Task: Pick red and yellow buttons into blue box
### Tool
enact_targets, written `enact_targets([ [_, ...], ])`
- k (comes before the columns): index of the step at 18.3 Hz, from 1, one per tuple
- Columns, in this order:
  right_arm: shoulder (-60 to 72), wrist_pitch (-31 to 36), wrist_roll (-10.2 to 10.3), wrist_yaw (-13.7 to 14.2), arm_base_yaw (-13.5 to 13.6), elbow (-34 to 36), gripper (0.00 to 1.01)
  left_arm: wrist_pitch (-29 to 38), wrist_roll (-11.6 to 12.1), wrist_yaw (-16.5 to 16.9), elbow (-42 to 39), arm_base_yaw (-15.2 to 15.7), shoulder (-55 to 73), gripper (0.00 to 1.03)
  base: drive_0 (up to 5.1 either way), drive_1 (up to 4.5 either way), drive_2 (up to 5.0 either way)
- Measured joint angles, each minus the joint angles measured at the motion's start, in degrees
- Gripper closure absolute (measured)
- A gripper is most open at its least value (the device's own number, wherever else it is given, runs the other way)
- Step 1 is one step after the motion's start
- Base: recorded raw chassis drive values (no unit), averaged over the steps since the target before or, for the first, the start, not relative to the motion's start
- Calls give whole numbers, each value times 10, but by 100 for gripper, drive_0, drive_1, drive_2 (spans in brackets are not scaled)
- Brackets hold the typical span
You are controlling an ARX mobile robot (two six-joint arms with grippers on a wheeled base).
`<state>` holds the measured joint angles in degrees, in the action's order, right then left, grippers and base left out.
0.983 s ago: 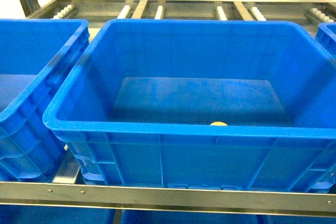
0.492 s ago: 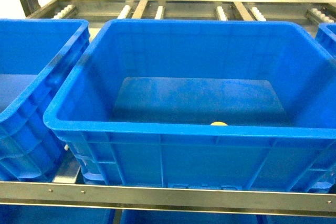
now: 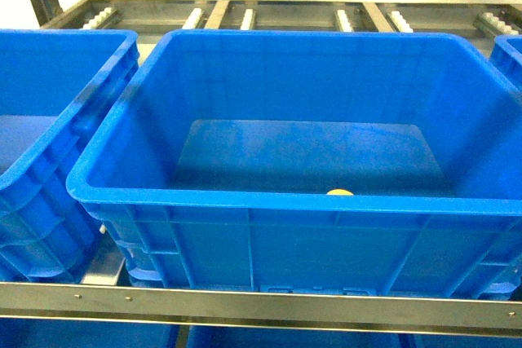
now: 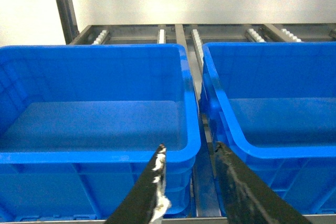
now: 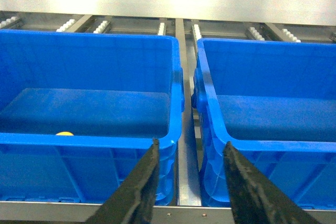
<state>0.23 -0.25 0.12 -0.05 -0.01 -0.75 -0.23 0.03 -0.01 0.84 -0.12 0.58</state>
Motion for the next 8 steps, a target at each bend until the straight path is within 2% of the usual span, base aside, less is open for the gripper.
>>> enact_targets([
  [5, 0, 0, 0, 0, 0, 0, 8, 0, 0, 0, 0, 0, 0, 17, 0, 0, 0],
  [6, 0, 0, 0, 0, 0, 0, 1, 0, 0, 0, 0, 0, 0, 6, 0, 0, 0],
  [7, 0, 0, 0, 0, 0, 0, 4, 0, 0, 0, 0, 0, 0, 5, 0, 0, 0],
  [8, 0, 0, 0, 0, 0, 0, 3, 0, 0, 0, 0, 0, 0, 5, 0, 0, 0],
])
